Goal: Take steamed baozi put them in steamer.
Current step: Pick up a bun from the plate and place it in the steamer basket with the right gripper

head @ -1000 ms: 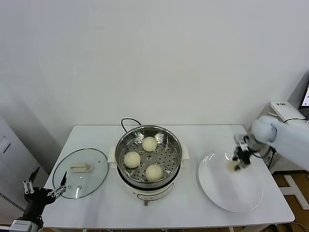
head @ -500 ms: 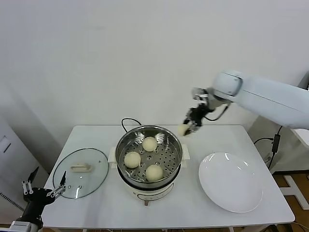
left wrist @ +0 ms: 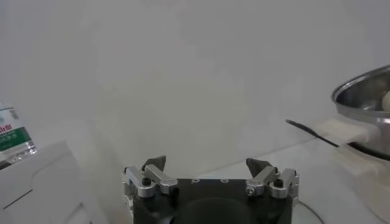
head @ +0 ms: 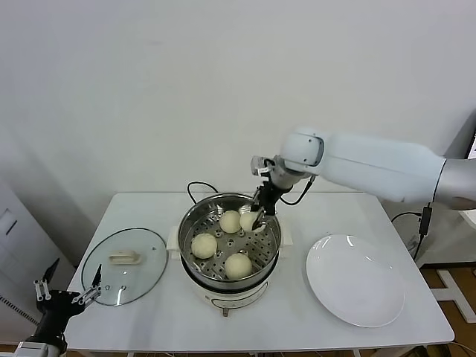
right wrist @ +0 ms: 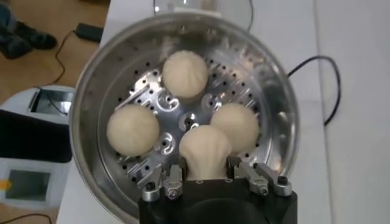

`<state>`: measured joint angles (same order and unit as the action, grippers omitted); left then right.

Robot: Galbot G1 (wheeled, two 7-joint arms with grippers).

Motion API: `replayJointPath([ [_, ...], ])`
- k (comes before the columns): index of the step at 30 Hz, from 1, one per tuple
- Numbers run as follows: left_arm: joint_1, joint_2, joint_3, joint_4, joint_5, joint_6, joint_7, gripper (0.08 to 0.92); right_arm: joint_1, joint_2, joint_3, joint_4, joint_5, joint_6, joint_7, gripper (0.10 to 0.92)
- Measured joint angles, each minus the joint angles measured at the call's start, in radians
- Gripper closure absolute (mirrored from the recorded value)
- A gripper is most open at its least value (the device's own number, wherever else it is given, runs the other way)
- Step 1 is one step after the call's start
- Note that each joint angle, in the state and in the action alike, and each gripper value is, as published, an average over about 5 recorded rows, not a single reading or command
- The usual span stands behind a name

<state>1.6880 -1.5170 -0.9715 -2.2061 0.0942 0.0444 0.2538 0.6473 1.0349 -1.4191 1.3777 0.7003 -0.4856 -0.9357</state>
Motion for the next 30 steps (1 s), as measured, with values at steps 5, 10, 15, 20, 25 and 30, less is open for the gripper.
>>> replayJointPath([
  [5, -0.006, 0.008, -0.003, 0.006, -0.003, 0.001, 0.000, 0.177, -0.021, 0.008, -0.007, 0.012, -0.017, -0.021, 0.020, 0.615],
  [10, -0.007, 0.010, -0.006, 0.011, -0.006, 0.001, -0.001, 0.177, -0.033, 0.012, -0.014, 0.017, -0.036, -0.032, 0.032, 0.575],
  [15, -0.012, 0.008, 0.000, 0.010, -0.005, 0.004, -0.001, 0.177, -0.042, 0.009, -0.021, 0.026, -0.047, -0.039, 0.040, 0.532],
  [20, -0.012, 0.011, 0.001, 0.008, -0.004, 0.006, -0.001, 0.177, -0.045, 0.008, -0.023, 0.030, -0.057, -0.043, 0.049, 0.427],
  [25, -0.010, 0.016, -0.001, 0.001, -0.005, 0.009, -0.001, 0.177, -0.041, 0.007, -0.022, 0.032, -0.057, -0.043, 0.055, 0.281],
  [30, -0.006, 0.022, -0.003, 0.000, -0.007, 0.010, -0.001, 0.177, -0.024, -0.004, -0.006, 0.027, -0.030, -0.041, 0.062, 0.207],
])
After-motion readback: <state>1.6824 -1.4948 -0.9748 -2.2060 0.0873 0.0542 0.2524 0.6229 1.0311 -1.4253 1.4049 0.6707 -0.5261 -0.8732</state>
